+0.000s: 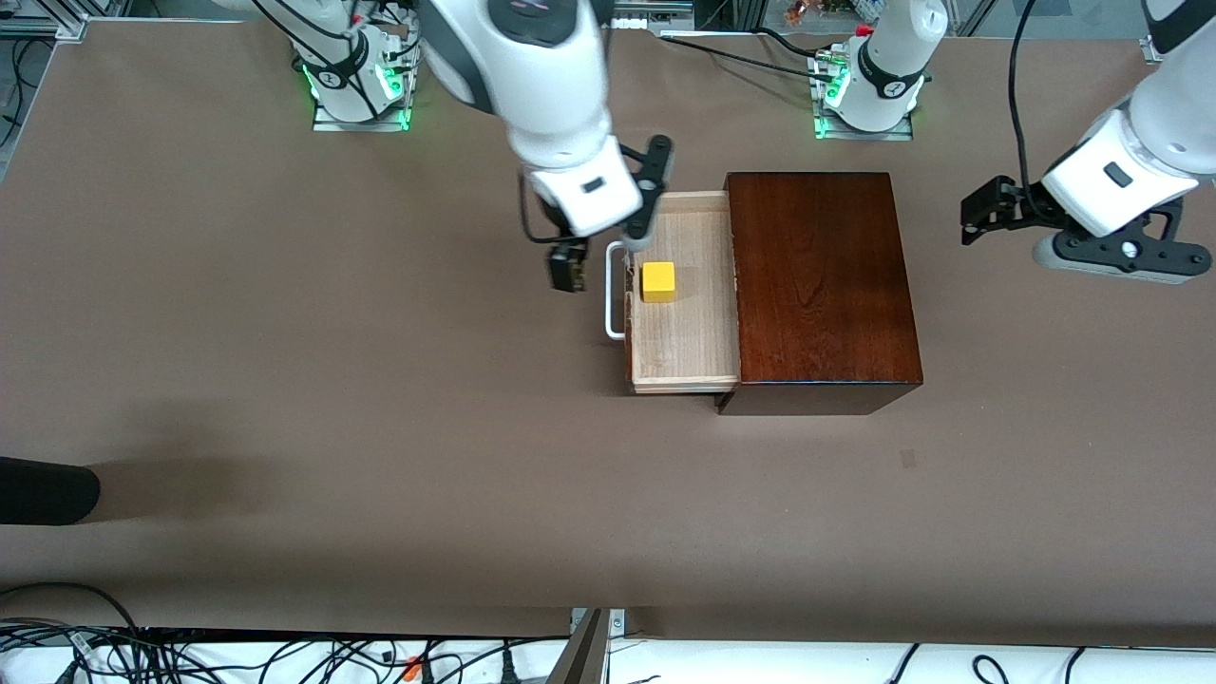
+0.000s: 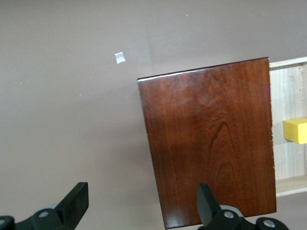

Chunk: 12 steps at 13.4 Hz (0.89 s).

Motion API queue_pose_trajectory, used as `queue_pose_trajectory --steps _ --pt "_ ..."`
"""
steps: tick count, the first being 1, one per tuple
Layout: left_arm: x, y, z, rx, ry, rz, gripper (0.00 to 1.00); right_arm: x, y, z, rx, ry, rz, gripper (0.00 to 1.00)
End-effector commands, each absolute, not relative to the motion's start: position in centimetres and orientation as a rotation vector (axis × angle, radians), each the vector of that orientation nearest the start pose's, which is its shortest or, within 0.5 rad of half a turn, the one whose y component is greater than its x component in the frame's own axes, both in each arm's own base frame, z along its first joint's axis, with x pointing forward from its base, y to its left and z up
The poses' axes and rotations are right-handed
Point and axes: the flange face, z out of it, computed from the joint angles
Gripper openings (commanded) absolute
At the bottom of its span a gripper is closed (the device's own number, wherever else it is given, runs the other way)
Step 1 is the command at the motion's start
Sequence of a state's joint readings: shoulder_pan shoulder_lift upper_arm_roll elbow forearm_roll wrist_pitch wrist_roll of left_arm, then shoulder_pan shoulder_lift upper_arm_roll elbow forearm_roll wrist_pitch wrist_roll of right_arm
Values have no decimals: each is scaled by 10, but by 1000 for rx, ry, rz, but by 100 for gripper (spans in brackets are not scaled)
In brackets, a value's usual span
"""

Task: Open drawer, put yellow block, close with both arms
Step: 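Raise the right gripper away from the drawer toward its rest pose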

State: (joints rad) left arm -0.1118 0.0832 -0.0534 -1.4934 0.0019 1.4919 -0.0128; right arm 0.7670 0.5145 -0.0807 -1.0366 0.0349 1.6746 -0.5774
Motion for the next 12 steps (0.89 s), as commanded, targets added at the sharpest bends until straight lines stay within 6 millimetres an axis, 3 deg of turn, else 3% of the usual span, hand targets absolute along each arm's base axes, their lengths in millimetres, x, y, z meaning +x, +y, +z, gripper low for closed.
queue_pose_trajectory --steps 1,4,8,12 --pt "558 -129 611 -3112 354 124 100 541 403 616 -2595 -1729 -170 100" --pt "539 -194 621 -3135 544 106 100 565 312 650 -2676 -1564 -138 100" --pt "503 -288 616 -3108 845 136 100 575 236 672 -2766 -1368 -169 100" --pt "484 -394 599 -3095 1219 115 100 564 165 684 -2822 -1080 -156 100"
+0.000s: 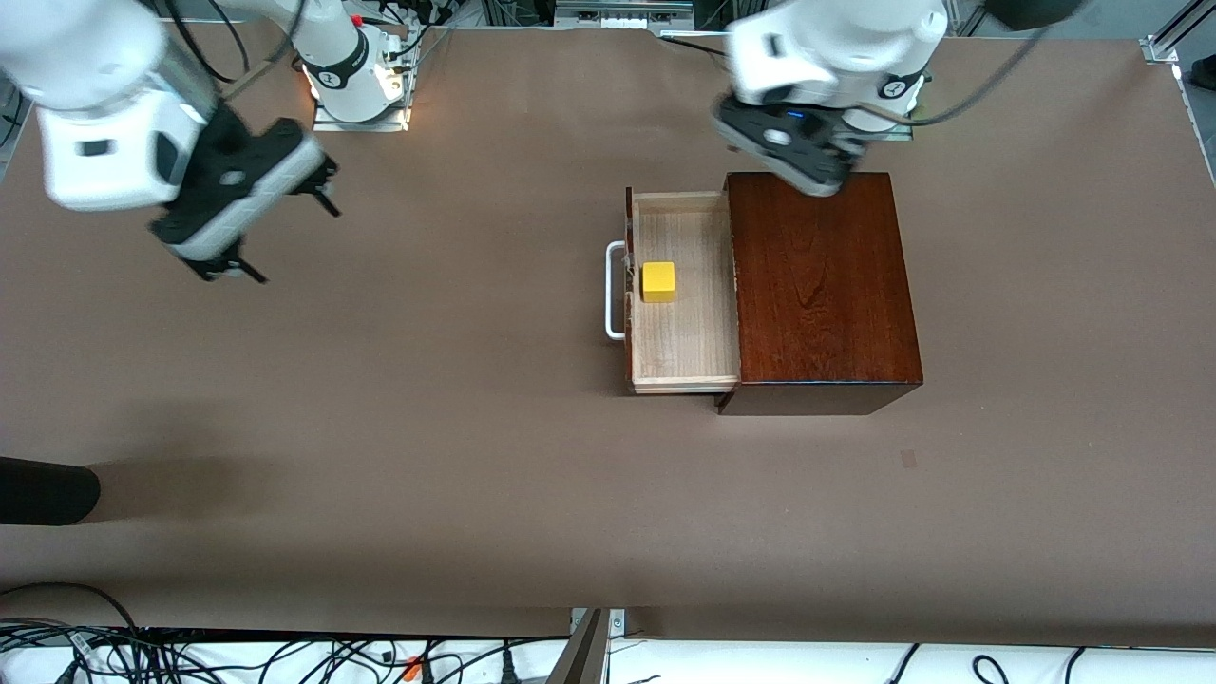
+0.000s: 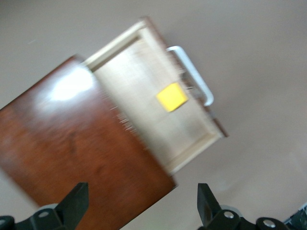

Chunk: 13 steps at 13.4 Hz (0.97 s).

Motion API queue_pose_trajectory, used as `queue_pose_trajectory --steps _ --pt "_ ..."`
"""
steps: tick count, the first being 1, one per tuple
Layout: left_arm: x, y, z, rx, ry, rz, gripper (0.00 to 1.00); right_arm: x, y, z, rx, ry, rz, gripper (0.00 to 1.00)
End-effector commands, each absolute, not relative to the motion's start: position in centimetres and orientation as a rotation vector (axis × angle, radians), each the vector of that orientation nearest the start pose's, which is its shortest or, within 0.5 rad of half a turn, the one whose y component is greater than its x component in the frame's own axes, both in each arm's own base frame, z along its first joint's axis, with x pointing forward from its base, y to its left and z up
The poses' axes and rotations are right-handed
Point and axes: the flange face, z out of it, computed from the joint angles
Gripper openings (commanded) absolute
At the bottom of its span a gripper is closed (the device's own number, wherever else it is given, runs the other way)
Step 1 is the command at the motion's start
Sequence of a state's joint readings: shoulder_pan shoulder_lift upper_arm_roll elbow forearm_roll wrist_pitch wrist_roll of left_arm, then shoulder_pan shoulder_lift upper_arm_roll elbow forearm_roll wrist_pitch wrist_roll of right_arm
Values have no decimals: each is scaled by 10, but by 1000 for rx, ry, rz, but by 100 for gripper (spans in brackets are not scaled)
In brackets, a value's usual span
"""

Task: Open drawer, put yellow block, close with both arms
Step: 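Raise the right gripper away from the drawer toward its rest pose, then move the left gripper down to the drawer handle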

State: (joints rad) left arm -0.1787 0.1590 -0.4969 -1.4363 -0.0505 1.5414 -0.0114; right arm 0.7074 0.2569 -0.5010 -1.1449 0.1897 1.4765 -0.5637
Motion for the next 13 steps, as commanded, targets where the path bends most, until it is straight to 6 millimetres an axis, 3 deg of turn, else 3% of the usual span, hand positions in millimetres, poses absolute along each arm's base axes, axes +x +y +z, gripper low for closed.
queue_pose_trajectory --steps 1,4,7,9,11,13 --pt "477 -419 591 -3077 1335 84 100 561 146 685 -2832 -1014 -148 100" --pt "458 -471 561 -2861 1743 10 100 554 108 688 -2849 -894 -130 100" --pt "437 -515 523 -2609 1933 -16 100 559 74 682 -2884 -749 -111 100" --pt "431 -540 483 -2444 2045 -24 100 555 55 676 -2897 -674 -85 100" --pt "438 -553 442 -2294 2130 -34 100 542 40 673 -2931 -604 -65 100" --pt "448 -556 415 -2199 2234 -32 100 532 37 667 -2979 -540 -40 100"
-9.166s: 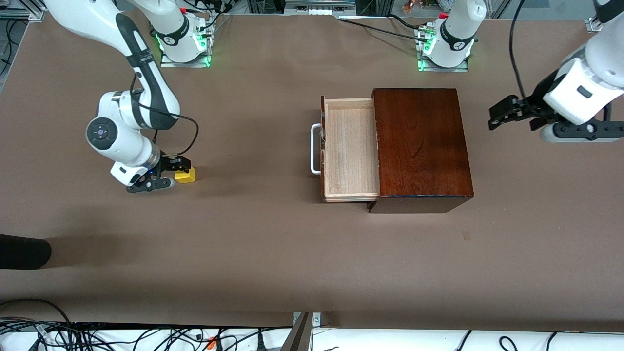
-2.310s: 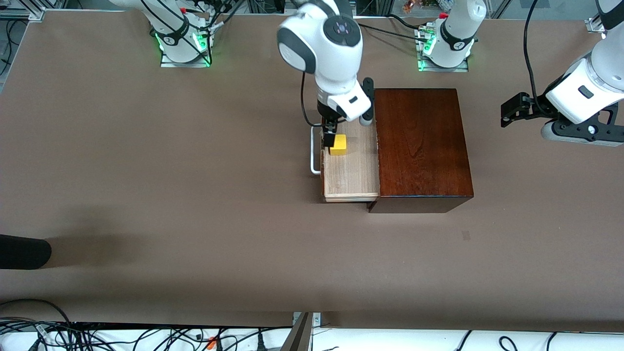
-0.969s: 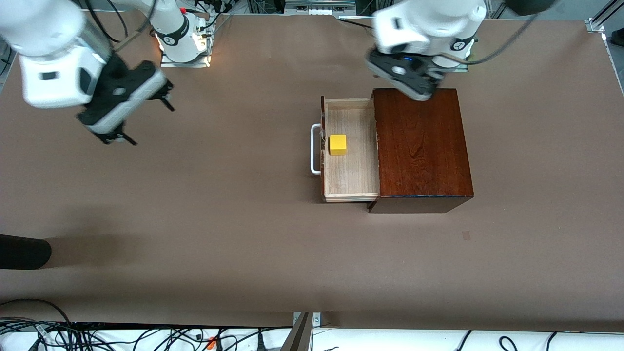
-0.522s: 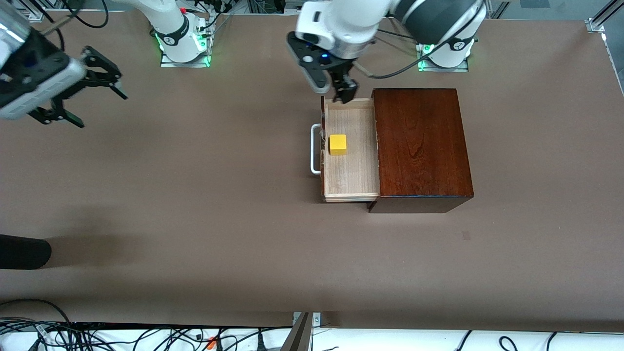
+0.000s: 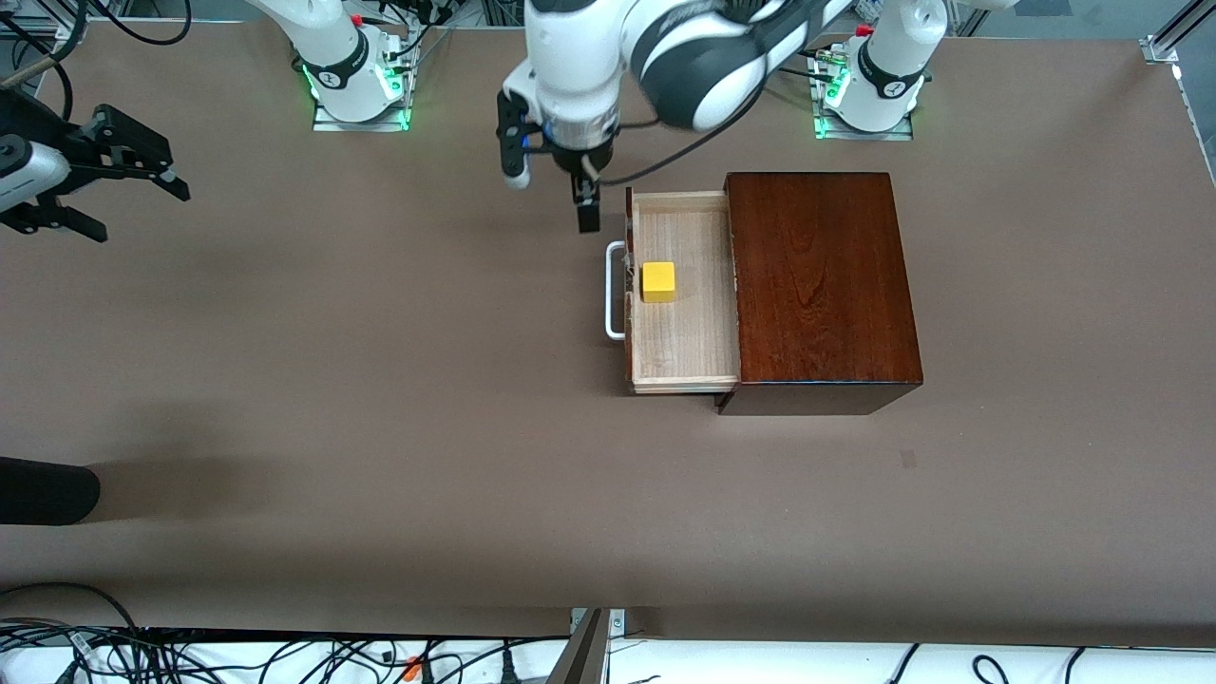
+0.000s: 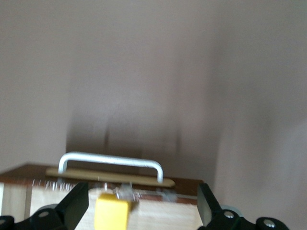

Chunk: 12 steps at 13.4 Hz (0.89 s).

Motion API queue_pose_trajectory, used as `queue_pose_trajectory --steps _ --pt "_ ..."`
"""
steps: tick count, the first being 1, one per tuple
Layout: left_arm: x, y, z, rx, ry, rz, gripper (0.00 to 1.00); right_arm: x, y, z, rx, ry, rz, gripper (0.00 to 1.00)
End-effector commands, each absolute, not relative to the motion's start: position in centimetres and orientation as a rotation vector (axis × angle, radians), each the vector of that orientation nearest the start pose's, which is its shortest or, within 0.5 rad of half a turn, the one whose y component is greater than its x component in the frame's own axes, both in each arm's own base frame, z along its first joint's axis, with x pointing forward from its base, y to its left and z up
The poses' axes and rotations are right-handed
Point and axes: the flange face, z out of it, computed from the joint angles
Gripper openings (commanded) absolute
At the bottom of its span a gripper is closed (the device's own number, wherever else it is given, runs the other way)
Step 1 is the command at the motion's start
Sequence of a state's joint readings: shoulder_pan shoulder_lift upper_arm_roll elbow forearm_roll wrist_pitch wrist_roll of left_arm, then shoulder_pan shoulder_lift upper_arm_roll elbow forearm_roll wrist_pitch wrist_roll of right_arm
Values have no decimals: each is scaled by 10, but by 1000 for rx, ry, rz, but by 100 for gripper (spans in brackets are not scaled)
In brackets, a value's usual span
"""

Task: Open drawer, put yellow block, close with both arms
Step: 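Move the left gripper down to the drawer handle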

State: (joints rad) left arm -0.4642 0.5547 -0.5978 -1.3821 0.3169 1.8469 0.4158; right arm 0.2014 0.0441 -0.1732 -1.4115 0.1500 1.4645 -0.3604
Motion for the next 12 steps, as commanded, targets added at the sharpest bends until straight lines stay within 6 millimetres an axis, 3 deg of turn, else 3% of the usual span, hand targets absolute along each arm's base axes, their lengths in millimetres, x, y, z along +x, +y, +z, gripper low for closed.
queue_pose_trajectory --steps 1,5,12 --pt "451 -558 404 -2131 2270 -48 100 528 36 664 -2996 -464 -26 100" --pt "449 -562 377 -2057 2280 -17 100 525 41 656 -3056 -180 36 100" --pt "457 -549 341 -2027 2242 72 100 535 42 649 -3126 -169 46 100"
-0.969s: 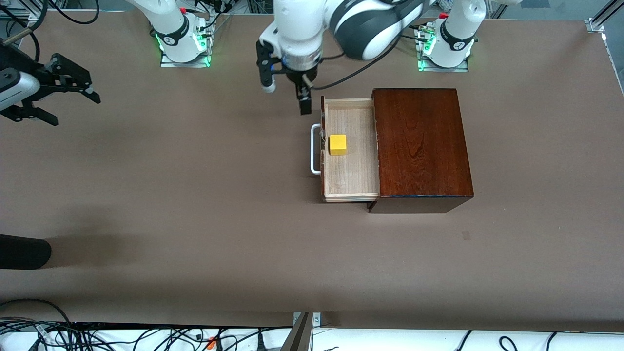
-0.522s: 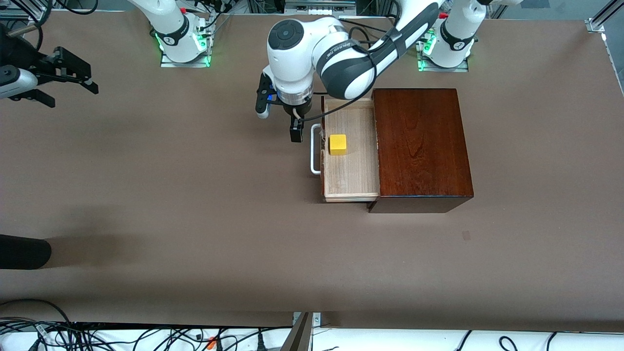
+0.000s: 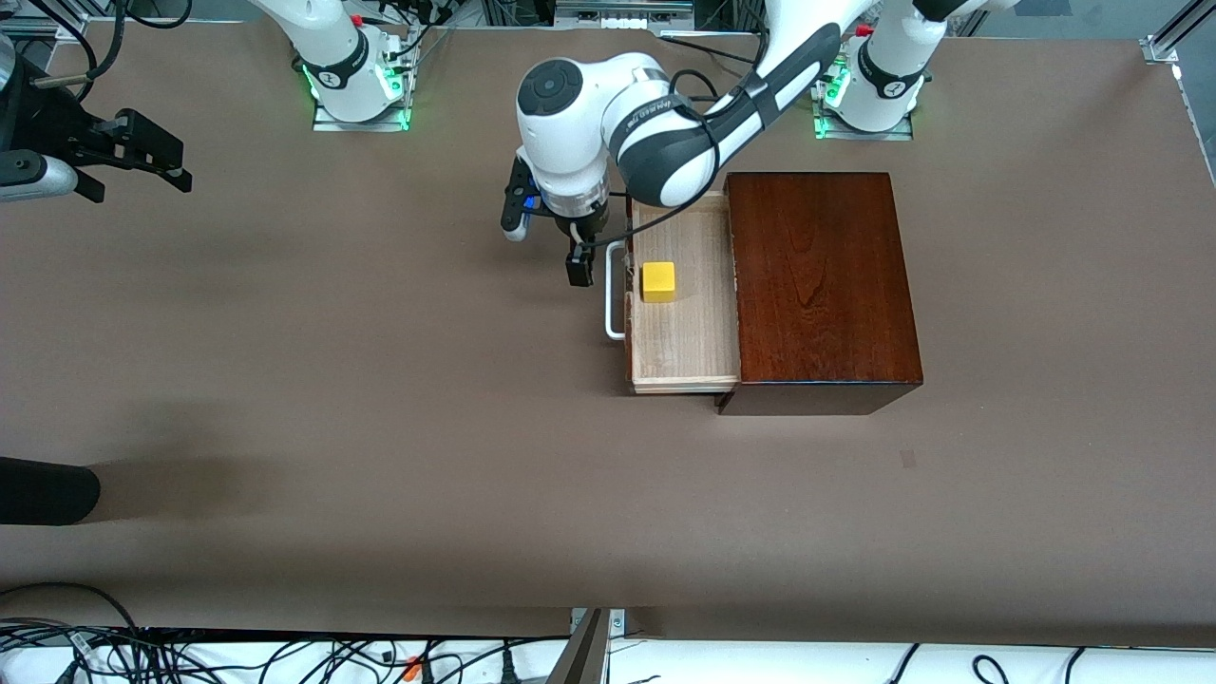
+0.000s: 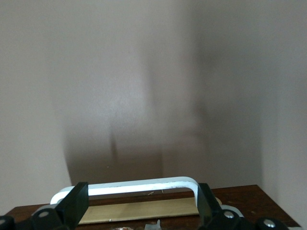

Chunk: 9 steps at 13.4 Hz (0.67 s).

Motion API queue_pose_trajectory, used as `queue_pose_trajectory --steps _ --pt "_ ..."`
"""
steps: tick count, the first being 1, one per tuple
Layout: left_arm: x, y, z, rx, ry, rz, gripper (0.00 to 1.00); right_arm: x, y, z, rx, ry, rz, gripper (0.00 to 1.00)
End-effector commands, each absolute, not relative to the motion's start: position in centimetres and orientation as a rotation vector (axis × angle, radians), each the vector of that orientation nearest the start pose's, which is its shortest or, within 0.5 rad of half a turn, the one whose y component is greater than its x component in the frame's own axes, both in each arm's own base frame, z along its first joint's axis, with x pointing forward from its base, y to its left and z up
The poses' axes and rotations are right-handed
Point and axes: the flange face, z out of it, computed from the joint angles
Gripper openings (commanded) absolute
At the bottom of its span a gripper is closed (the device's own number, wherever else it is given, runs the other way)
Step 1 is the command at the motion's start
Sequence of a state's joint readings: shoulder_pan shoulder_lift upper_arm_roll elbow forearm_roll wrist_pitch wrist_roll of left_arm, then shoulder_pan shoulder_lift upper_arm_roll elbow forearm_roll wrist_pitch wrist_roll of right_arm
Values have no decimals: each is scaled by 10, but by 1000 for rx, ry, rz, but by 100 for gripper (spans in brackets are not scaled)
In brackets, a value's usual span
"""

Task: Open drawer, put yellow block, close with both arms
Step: 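Move the left gripper down to the drawer handle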

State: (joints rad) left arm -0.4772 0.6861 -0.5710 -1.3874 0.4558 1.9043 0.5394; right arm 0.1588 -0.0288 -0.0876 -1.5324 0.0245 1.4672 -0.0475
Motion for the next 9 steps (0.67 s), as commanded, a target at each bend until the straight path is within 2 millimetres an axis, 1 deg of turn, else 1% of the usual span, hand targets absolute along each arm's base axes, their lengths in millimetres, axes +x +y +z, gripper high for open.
queue_pose_trajectory --steps 1,3,4,5,7,9 --pt "457 -548 338 -2023 2242 80 100 535 46 649 -3127 -181 41 100" --pt "458 -544 331 -2022 2233 99 100 539 42 649 -3127 -174 34 100" --pt "459 -543 329 -2021 2228 108 100 539 39 654 -3128 -164 15 100" --pt "459 -541 325 -2016 2226 120 100 539 35 655 -3128 -169 17 100" --pt "459 -540 323 -2012 2227 125 100 541 28 654 -3128 -138 7 100" --pt "462 -535 323 -2017 2208 150 100 544 29 650 -3128 -129 15 100"
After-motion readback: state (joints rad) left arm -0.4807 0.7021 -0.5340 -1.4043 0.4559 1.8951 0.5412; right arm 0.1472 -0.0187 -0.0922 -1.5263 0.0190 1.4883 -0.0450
